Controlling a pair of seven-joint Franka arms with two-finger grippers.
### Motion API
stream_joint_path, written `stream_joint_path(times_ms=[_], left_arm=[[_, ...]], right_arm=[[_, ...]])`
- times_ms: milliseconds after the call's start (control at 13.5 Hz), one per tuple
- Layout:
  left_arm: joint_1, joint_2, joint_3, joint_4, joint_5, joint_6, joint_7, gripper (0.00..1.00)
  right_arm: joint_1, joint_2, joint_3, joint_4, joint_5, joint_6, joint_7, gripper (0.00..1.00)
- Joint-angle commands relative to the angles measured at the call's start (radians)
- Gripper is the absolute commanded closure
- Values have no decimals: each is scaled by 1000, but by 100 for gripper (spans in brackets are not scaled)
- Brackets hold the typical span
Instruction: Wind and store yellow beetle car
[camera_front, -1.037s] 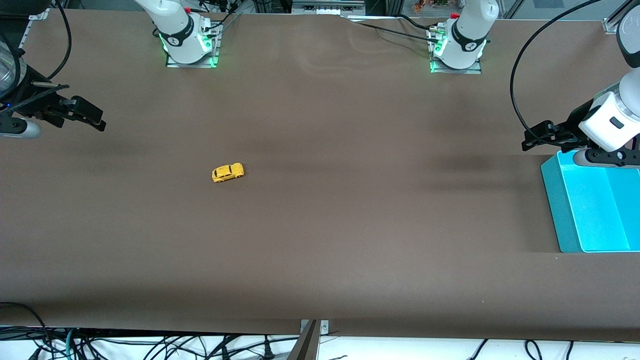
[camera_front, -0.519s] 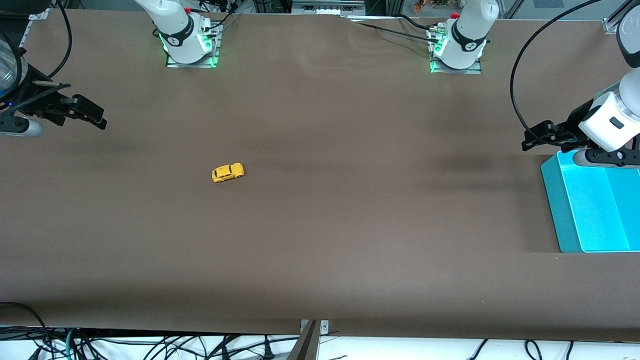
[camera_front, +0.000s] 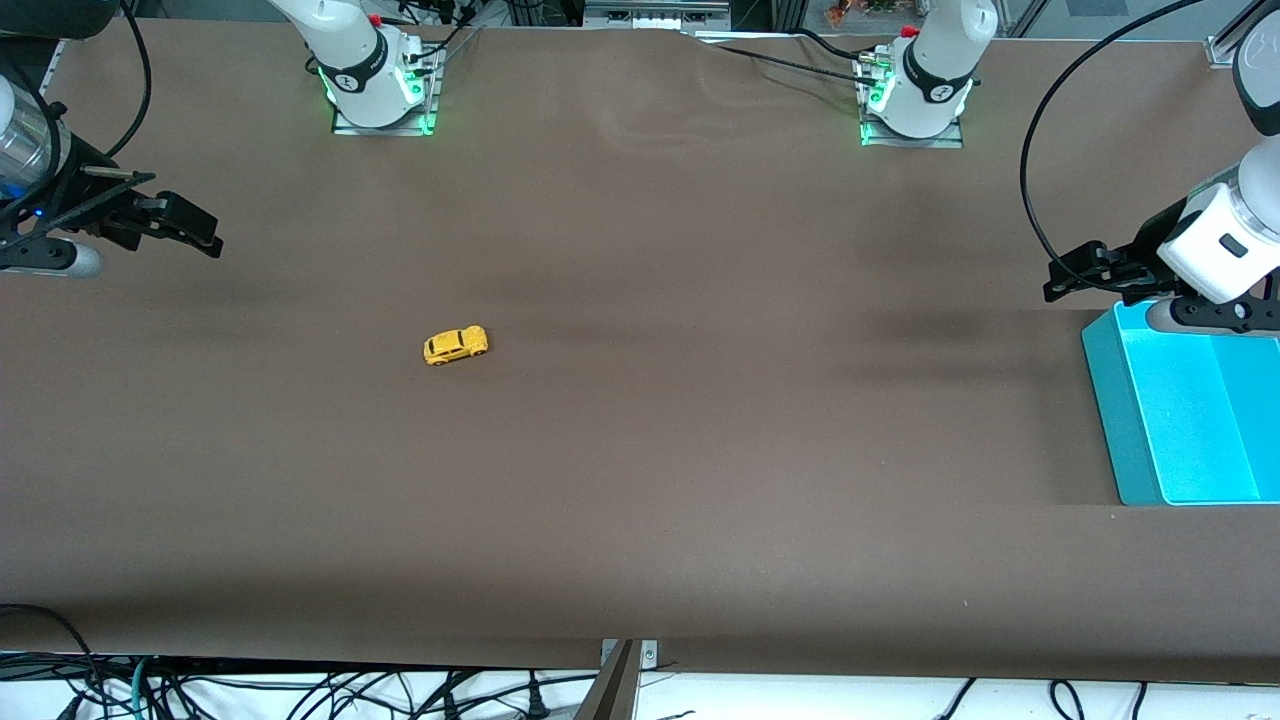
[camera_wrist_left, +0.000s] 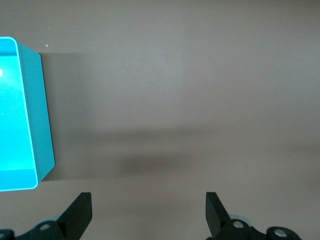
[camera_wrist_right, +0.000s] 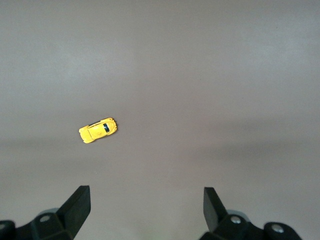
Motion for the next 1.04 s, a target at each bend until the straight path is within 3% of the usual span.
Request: stream_joint_path(times_ms=[0, 370, 593, 963], left_arm=[[-2, 6, -2, 18, 31, -2, 14, 0], [-4, 6, -2, 18, 31, -2, 14, 0], [-4, 6, -2, 18, 31, -2, 14, 0], [-4, 6, -2, 18, 31, -2, 14, 0]], right_arm=[[-19, -27, 19, -37, -11, -5, -22, 0], [-17, -33, 48, -69, -8, 0, -40, 0], [-17, -32, 62, -124, -8, 10, -237, 0], [-17, 48, 133, -212, -6, 174, -575, 0]])
